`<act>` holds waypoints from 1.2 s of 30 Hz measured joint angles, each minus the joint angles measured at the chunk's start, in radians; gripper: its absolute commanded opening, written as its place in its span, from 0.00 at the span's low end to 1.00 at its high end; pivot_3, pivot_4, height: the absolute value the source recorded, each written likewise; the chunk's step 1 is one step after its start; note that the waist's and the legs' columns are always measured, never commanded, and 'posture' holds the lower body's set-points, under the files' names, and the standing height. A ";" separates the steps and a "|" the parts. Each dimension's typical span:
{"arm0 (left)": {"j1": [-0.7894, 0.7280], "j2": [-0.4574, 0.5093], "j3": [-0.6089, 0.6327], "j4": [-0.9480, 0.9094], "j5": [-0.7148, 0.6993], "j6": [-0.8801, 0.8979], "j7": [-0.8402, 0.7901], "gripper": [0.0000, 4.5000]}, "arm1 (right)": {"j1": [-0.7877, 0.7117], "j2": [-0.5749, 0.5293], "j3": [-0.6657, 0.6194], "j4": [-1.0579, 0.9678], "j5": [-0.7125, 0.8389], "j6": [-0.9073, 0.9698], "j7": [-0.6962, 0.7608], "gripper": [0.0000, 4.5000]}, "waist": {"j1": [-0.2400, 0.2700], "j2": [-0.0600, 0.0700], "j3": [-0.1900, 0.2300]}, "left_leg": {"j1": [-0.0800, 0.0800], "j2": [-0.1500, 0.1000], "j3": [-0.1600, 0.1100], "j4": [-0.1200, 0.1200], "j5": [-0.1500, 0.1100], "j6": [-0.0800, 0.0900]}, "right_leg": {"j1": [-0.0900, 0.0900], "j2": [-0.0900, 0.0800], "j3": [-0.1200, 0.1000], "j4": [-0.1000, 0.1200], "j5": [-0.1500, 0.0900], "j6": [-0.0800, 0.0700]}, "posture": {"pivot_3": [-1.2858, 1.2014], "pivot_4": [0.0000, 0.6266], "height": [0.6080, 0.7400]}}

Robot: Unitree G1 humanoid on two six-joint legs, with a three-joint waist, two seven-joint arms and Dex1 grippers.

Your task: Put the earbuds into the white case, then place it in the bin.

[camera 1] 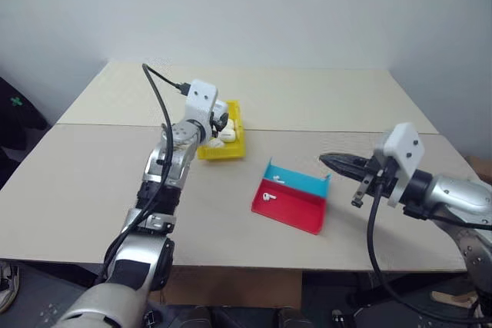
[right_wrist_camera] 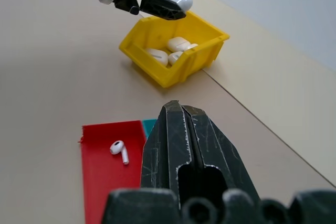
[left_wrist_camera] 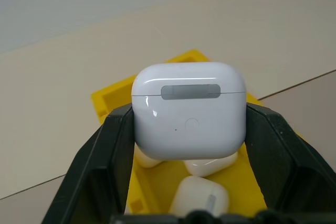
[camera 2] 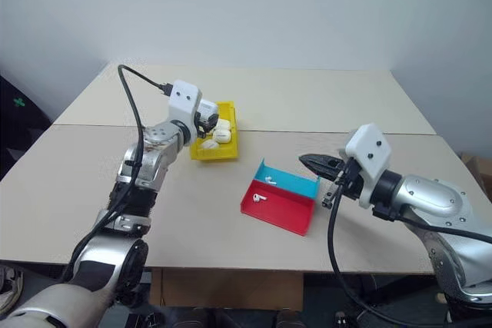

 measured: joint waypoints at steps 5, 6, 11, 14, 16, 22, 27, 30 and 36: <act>-0.054 -0.036 0.022 0.172 -0.010 -0.055 -0.002 0.93 | 0.013 0.004 0.004 -0.002 -0.005 0.000 -0.003 0.00 | 0.005 0.000 0.000 | 0.000 -0.001 0.000 0.000 0.000 0.000 | 0.000 -0.001 0.000 0.000 0.000 0.000 | 0.52 0.24 1.00; -0.059 -0.043 0.022 0.204 -0.009 -0.071 0.000 0.99 | 0.019 0.005 0.004 -0.006 -0.007 0.000 -0.008 0.00 | 0.006 0.000 0.000 | 0.000 -0.001 0.000 0.000 0.000 0.000 | 0.000 -0.001 0.000 0.001 0.000 0.000 | 0.52 0.24 1.00; -0.072 -0.061 0.028 0.314 -0.009 -0.143 -0.002 0.99 | 0.044 0.005 0.003 -0.014 -0.008 0.001 -0.029 0.00 | 0.005 0.000 0.000 | 0.000 -0.001 0.000 0.000 0.000 0.000 | 0.000 -0.001 0.000 0.001 0.000 0.000 | 0.52 0.24 1.00; -0.065 -0.091 0.086 0.295 -0.070 -0.234 -0.023 0.99 | 0.058 0.004 -0.003 -0.027 -0.009 0.001 -0.037 0.00 | 0.008 0.000 0.000 | -0.001 -0.001 0.000 0.000 0.000 0.000 | 0.000 -0.001 0.000 0.000 0.000 0.000 | 0.52 0.24 1.00; -0.049 -0.115 0.142 0.212 -0.164 -0.247 -0.075 0.99 | 0.076 0.003 -0.007 -0.035 -0.018 -0.003 -0.038 0.00 | 0.009 0.000 0.000 | -0.001 -0.001 0.000 0.000 0.000 0.000 | 0.000 -0.001 0.000 0.000 0.000 0.000 | 0.52 0.24 1.00; 0.127 -0.006 0.164 -0.145 -0.330 -0.136 -0.299 0.99 | 0.230 -0.045 -0.032 -0.042 -0.105 -0.116 0.034 0.00 | -0.007 0.001 -0.001 | 0.002 -0.001 0.000 0.000 0.000 -0.001 | 0.001 -0.001 0.001 0.002 0.000 0.001 | 0.52 0.24 1.00; 0.443 0.204 0.138 -0.446 -0.466 -0.115 -0.627 0.99 | 0.373 -0.085 -0.127 -0.025 -0.144 -0.209 0.160 0.00 | -0.019 0.001 -0.001 | 0.004 -0.001 0.001 0.000 0.001 -0.002 | 0.002 -0.001 0.001 0.004 0.000 0.000 | 0.52 0.24 1.00; 0.562 0.308 0.160 -0.562 -0.563 -0.081 -0.764 0.99 | 0.415 -0.106 -0.191 0.009 -0.164 -0.254 0.216 0.00 | -0.013 0.001 -0.001 | 0.006 0.000 0.001 0.000 0.001 -0.002 | 0.004 -0.001 0.001 0.003 -0.001 0.000 | 0.52 0.24 1.00; 0.753 0.534 0.242 -0.654 -0.636 -0.061 -0.958 0.99 | 0.530 -0.124 -0.326 0.076 -0.188 -0.339 0.352 0.00 | -0.010 0.001 -0.001 | 0.007 0.000 0.001 0.000 0.001 -0.002 | 0.005 -0.002 0.001 0.003 -0.006 0.006 | 0.52 0.24 1.00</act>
